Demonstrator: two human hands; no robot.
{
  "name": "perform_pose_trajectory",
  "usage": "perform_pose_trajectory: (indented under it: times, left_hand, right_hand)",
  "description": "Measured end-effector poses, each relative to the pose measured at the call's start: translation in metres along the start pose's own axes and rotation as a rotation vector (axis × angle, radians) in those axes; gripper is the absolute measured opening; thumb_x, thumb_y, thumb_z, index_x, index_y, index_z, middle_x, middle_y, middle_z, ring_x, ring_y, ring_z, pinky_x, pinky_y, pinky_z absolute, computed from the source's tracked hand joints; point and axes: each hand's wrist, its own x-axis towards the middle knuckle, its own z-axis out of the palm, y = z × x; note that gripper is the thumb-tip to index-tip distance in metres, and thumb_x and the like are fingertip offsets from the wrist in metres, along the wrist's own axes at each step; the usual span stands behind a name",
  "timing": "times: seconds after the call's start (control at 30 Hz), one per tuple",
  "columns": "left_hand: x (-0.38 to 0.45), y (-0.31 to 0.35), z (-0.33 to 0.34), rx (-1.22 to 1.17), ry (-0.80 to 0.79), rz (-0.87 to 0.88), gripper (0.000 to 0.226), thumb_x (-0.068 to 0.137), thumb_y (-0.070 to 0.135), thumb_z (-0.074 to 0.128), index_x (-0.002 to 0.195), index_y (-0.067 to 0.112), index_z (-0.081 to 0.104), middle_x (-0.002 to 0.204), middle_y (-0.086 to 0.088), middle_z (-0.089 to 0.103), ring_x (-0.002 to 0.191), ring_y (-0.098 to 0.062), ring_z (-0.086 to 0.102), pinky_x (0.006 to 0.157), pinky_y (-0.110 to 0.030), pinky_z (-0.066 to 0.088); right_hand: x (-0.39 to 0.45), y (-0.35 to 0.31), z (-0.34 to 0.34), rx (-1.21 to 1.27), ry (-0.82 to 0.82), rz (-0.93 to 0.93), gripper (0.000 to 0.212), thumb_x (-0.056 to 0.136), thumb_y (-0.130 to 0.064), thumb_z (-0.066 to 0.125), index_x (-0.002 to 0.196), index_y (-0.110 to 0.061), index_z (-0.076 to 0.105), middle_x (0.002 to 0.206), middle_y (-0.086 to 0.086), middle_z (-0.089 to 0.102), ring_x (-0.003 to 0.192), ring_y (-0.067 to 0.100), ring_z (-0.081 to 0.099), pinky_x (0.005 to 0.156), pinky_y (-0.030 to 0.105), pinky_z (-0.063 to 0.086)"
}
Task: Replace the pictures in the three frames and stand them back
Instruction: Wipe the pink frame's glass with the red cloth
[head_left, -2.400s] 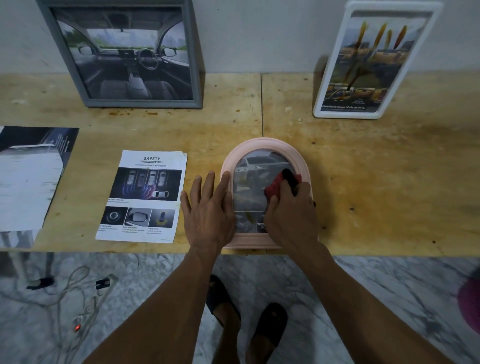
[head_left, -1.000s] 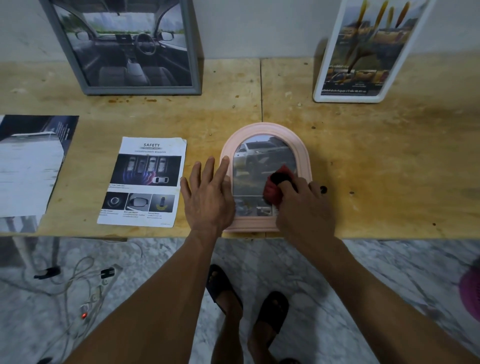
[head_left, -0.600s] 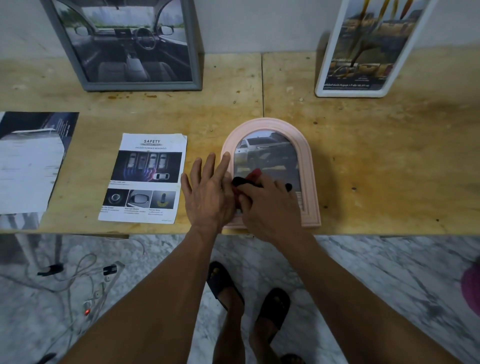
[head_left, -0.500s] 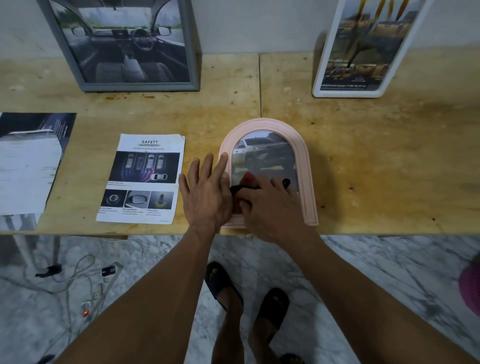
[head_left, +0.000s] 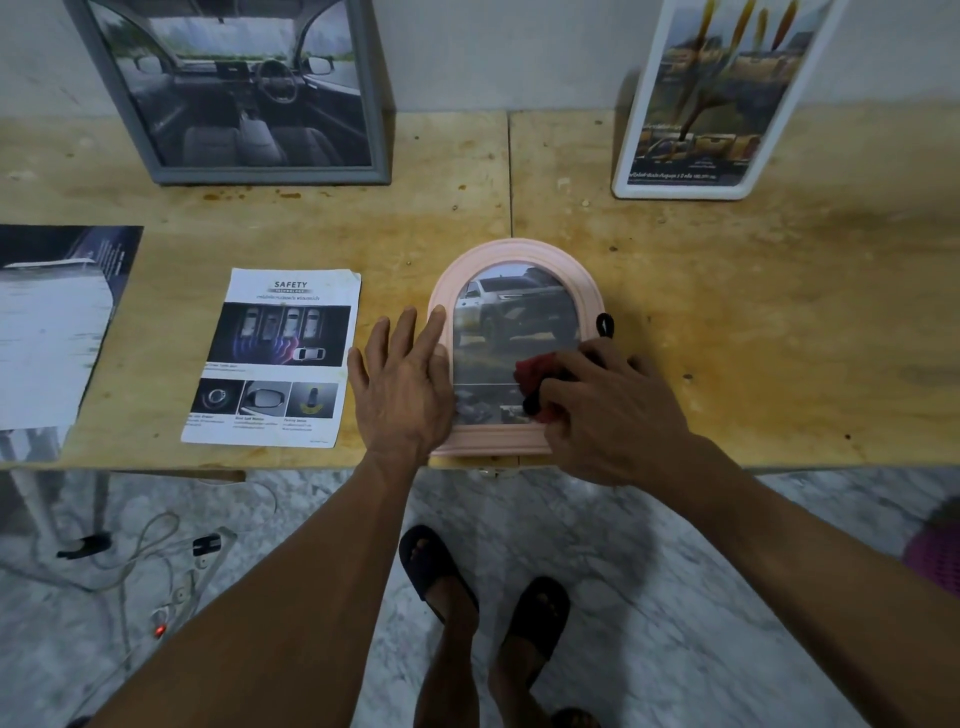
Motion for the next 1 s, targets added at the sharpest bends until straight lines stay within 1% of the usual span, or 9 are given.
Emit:
perform_pose_trajectory:
  times: [0.1,0.2,0.33,0.4,0.47,0.57,0.67,0.87,1.0]
  left_hand:
    - [0.000,0.000,0.000,0.001,0.000,0.003,0.047,0.107,0.043,0.023,0.153,0.042,0.030,0.162,0.006,0.028,0.152,-0.022,0.013,0.122,-0.054,0.008]
    - [0.000,-0.001,0.000,0.013,0.001,0.013,0.048,0.106,0.044,0.022,0.153,0.041,0.030,0.162,0.005,0.029,0.152,-0.023,0.014,0.121,-0.055,0.010]
    - [0.003,-0.002,0.001,0.022,-0.012,0.013,0.048,0.106,0.044,0.022,0.153,0.042,0.028,0.163,0.005,0.027,0.152,-0.023,0.013,0.121,-0.055,0.009]
    - [0.003,-0.002,0.002,0.026,-0.009,0.004,0.048,0.106,0.044,0.024,0.153,0.042,0.028,0.163,0.006,0.027,0.152,-0.022,0.012,0.121,-0.055,0.010]
    - [0.003,-0.002,0.003,0.026,0.002,-0.002,0.047,0.106,0.043,0.025,0.153,0.043,0.030,0.162,0.007,0.028,0.152,-0.022,0.013,0.121,-0.055,0.011]
    - [0.003,-0.002,0.004,0.029,0.013,-0.006,0.047,0.105,0.046,0.024,0.152,0.044,0.031,0.161,0.008,0.030,0.151,-0.022,0.015,0.121,-0.054,0.012]
    - [0.004,-0.002,0.005,0.035,0.016,-0.006,0.050,0.103,0.049,0.020,0.152,0.044,0.031,0.161,0.008,0.031,0.151,-0.022,0.017,0.120,-0.054,0.014]
    - [0.001,-0.003,0.006,0.029,0.030,0.003,0.050,0.103,0.049,0.022,0.151,0.043,0.033,0.160,0.008,0.033,0.151,-0.023,0.018,0.121,-0.054,0.013]
    - [0.002,-0.002,0.006,0.031,0.021,-0.003,0.050,0.103,0.048,0.021,0.152,0.044,0.031,0.160,0.009,0.032,0.152,-0.022,0.016,0.121,-0.054,0.012]
  right_hand:
    - [-0.002,0.004,0.000,-0.045,-0.014,-0.035,0.043,0.077,-0.046,0.033,0.100,-0.026,0.064,0.124,-0.005,0.055,0.117,0.030,0.044,0.078,0.041,0.039]
    - [0.003,0.008,0.008,-0.068,0.001,-0.049,0.026,0.079,-0.035,0.053,0.099,-0.020,0.061,0.118,0.003,0.056,0.102,0.037,0.047,0.070,0.042,0.044]
    - [0.014,0.012,0.020,-0.092,0.052,-0.086,0.016,0.083,-0.022,0.058,0.096,-0.014,0.062,0.108,0.010,0.059,0.083,0.035,0.052,0.075,0.043,0.040]
    - [0.020,0.008,0.018,-0.017,0.119,0.003,0.014,0.086,-0.022,0.059,0.097,-0.014,0.062,0.108,0.008,0.059,0.079,0.033,0.051,0.066,0.037,0.039]
    - [0.031,0.005,0.008,0.150,0.212,0.171,0.020,0.092,-0.027,0.052,0.104,-0.014,0.061,0.107,0.008,0.056,0.079,0.031,0.052,0.061,0.032,0.038]
    - [0.060,0.005,-0.009,0.426,0.329,0.425,0.027,0.098,-0.029,0.043,0.112,-0.012,0.058,0.098,0.007,0.048,0.078,0.021,0.045,0.068,0.032,0.035]
    - [0.088,0.006,-0.011,0.493,0.299,0.535,0.033,0.103,-0.029,0.036,0.114,-0.009,0.059,0.097,0.006,0.047,0.081,0.019,0.044,0.070,0.031,0.033]
    - [0.123,-0.006,-0.012,0.463,0.269,0.507,0.030,0.102,-0.025,0.043,0.111,-0.004,0.061,0.107,0.012,0.061,0.083,0.016,0.047,0.075,0.029,0.038]
    - [0.137,-0.015,-0.013,0.396,0.227,0.390,0.027,0.099,-0.027,0.048,0.105,-0.007,0.065,0.104,0.010,0.063,0.087,0.022,0.057,0.074,0.032,0.041]
